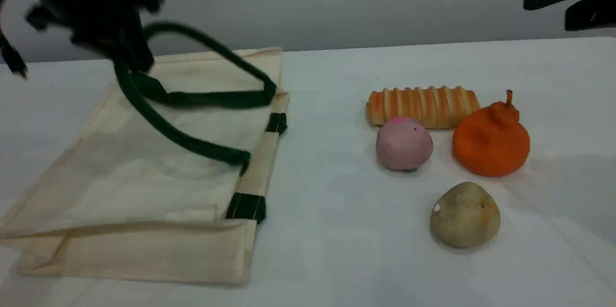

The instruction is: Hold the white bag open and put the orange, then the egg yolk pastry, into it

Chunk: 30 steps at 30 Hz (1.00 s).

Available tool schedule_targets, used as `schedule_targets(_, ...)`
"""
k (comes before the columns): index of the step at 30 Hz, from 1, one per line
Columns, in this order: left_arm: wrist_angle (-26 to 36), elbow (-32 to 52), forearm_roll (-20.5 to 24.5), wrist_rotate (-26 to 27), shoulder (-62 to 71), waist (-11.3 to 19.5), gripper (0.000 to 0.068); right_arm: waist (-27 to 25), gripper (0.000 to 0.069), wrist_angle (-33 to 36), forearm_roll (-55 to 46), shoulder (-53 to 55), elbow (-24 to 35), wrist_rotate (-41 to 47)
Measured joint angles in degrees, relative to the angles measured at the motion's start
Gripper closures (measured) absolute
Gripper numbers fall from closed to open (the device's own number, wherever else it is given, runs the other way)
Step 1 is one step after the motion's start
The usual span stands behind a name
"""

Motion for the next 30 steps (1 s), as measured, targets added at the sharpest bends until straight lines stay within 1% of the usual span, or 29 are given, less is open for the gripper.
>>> schedule_targets(2, 2.6, 0.0, -1.0, 0.3, -3.1, 0.0, 0.0614, 0.0, 0.0267, -0.1, 0.0, 0.0, 0.0, 0.0)
schedule_targets(4, 4.3, 0.0, -3.1, 1.2, -6.3, 0.0, 0.0614, 0.0, 0.0267, -0.1, 0.0, 0.0, 0.0, 0.0)
schedule_targets(8, 5.8, 0.0, -8.5, 5.0, -12.2, 0.0, 0.0614, 0.0, 0.0267, 0.3, 0.0, 1.6, 0.0, -0.1)
schedule_targets(11, 6.7, 0.0, -11.0, 6.4, -15.3, 0.0, 0.0614, 0.0, 0.0267, 1.2, 0.0, 3.8, 0.0, -0.1)
schedule_targets(14, 7.9, -0.1, -11.3, 6.4, -17.2, 0.0, 0.0614, 0.0, 0.0267, 2.3, 0.4, 6.4, 0.0, -1.1)
schedule_targets(16, 9.1, -0.8, -11.4, 6.3, -17.6, -0.3, 0.0614, 0.0, 0.0267, 2.3, 2.5, 8.1, 0.0, -2.7)
schedule_targets(21, 11.9, -2.9, -11.6, 6.3, -17.6, -3.3, 0.0614, 0.0, 0.0267, 1.4, 9.2, 11.4, 0.0, -8.6)
schedule_targets(24, 14.0, -4.4, -11.5, 6.2, -17.6, -6.0, 0.0614, 0.0, 0.0267, 0.7, 13.5, 12.9, -0.1, -12.8)
schedule_targets(26, 15.1, -5.5, -11.1, 6.2, -17.6, -7.3, 0.0614, 0.0, 0.0267, 0.7, 14.2, 13.6, -0.1, -15.2)
schedule_targets(30, 16.7, -7.9, -9.8, 5.4, -17.6, -7.5, 0.0614, 0.0, 0.0267, 0.8, 14.2, 13.7, -0.1, -15.9)
